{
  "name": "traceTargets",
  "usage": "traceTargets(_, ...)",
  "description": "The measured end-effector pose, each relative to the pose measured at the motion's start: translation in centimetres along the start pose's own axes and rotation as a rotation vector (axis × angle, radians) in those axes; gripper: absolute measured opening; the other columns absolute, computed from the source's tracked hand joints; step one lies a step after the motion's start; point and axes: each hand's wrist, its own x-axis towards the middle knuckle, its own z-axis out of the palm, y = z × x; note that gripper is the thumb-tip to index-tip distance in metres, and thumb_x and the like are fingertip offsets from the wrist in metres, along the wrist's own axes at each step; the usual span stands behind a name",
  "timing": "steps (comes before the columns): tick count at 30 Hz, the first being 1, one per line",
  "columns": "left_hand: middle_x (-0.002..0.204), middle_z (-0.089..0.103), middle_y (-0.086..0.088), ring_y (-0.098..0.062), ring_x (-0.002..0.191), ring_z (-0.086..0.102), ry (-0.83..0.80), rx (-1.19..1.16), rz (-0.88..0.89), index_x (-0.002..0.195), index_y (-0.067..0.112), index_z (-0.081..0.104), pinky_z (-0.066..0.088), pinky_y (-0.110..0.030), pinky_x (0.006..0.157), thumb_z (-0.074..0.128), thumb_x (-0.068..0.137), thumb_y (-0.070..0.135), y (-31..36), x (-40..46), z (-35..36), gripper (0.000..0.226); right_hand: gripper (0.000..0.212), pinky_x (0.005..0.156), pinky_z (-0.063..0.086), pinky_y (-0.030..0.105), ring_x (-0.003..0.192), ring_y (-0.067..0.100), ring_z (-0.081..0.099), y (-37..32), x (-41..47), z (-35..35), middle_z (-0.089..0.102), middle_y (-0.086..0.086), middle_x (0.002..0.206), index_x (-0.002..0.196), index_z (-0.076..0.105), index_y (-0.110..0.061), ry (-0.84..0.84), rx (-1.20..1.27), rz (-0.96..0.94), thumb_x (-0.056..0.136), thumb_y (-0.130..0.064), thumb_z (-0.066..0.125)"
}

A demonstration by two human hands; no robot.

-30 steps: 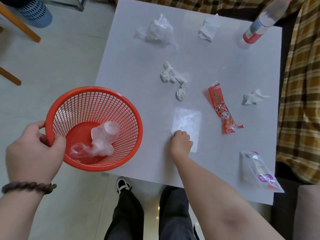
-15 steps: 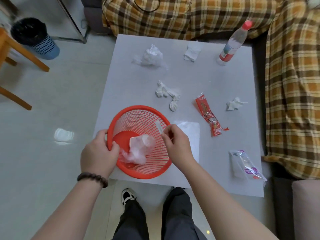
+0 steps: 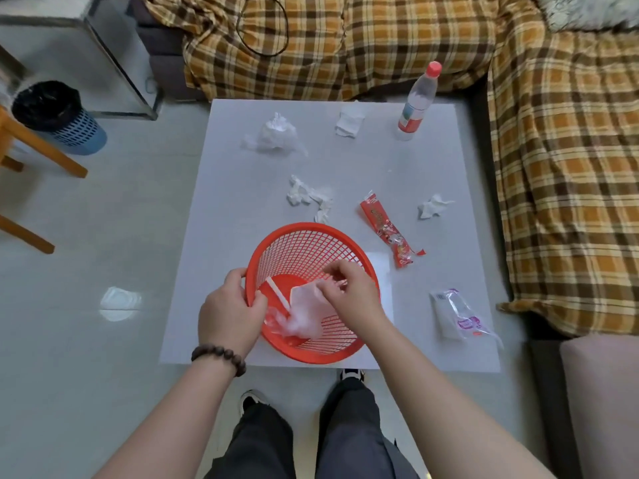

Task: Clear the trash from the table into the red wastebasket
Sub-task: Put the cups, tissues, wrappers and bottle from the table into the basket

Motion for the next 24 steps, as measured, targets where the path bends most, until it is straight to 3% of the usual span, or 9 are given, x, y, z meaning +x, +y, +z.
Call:
traceTargets(2,0.058,0.058,0.007,-0.022,0.058,0.058,0.009,0.022,-0.004,0.105,0.018,0.061,0.049,-0.034,0.054,0.061,0.081,0.021,0.6,-0.2,0.6,0.024,0.016,0.072,0.043,0.015,0.086,0.007,0.056,1.8,-0.1,-2.8,0.059,-0.007,0.095,0.095,0.061,-0.024,0.122,0.036,0.034,0.081,-0.021,0.068)
traceTargets(4,0.058,0.057,0.008,-0.022,0.057,0.056,0.019,0.043,-0.006,0.104,0.017,0.061,0.043,-0.031,0.052,0.06,0.081,0.021,1.4,-0.5,1.3,0.023,0.017,0.076,0.048,0.024,0.089,0.012,0.058,4.3,-0.3,-5.5,0.06,-0.003,0.098,0.095,0.06,-0.023,0.24,0.072,0.089,0.08,-0.02,0.069)
traceTargets(7,0.061,0.057,0.006,-0.023,0.059,0.055,0.016,0.073,0.012,0.106,0.015,0.06,0.036,-0.027,0.052,0.061,0.082,0.02,2.7,-0.8,2.7,0.025,0.029,0.086,0.042,0.029,0.105,0.02,0.053,9.3,-1.2,-8.9,0.056,0.003,0.111,0.107,0.06,-0.017,0.32,-0.1,0.197,0.08,-0.024,0.069)
traceTargets(12,0.061,0.058,0.004,-0.025,0.061,0.057,0.005,0.097,0.035,0.106,0.014,0.061,0.039,-0.029,0.054,0.062,0.082,0.021,5.0,-0.9,4.9,0.026,0.07,0.105,0.031,0.043,0.131,0.032,0.033,17.3,-3.0,-13.1,0.04,0.014,0.139,0.132,0.044,-0.015,0.313,-0.442,0.411,0.074,-0.042,0.073)
traceTargets(15,0.06,0.058,0.007,-0.023,0.059,0.056,0.03,0.112,0.022,0.107,0.015,0.06,0.04,-0.029,0.053,0.062,0.081,0.021,6.2,-1.0,5.9,0.026,0.091,0.111,0.024,0.045,0.139,0.033,0.023,20.5,-3.2,-14.1,0.029,0.017,0.148,0.142,0.031,-0.015,0.218,-0.517,0.499,0.07,-0.053,0.072)
traceTargets(17,0.06,0.055,0.011,-0.017,0.056,0.054,0.049,0.117,0.02,0.107,0.015,0.06,0.034,-0.024,0.048,0.063,0.082,0.021,6.8,-1.2,6.4,0.025,0.099,0.109,0.027,0.045,0.138,0.033,0.025,21.8,-3.0,-14.1,0.028,0.016,0.148,0.145,0.024,-0.014,0.146,-0.522,0.531,0.069,-0.056,0.071)
traceTargets(21,0.061,0.057,0.01,-0.019,0.058,0.055,0.052,0.13,-0.022,0.107,0.015,0.06,0.035,-0.025,0.049,0.063,0.082,0.021,7.2,-1.7,6.7,0.026,0.089,0.099,0.039,0.044,0.124,0.034,0.037,23.3,-2.7,-13.9,0.038,0.014,0.136,0.143,0.025,-0.011,0.044,-0.47,0.572,0.075,-0.045,0.071)
traceTargets(24,0.06,0.058,0.009,-0.021,0.059,0.056,0.081,0.124,-0.071,0.105,0.016,0.061,0.038,-0.028,0.053,0.063,0.081,0.021,7.1,-1.7,6.5,0.025,0.06,0.088,0.043,0.04,0.116,0.034,0.04,23.8,-2.7,-13.9,0.043,0.014,0.129,0.131,0.037,-0.008,0.041,-0.471,0.536,0.08,-0.027,0.062)
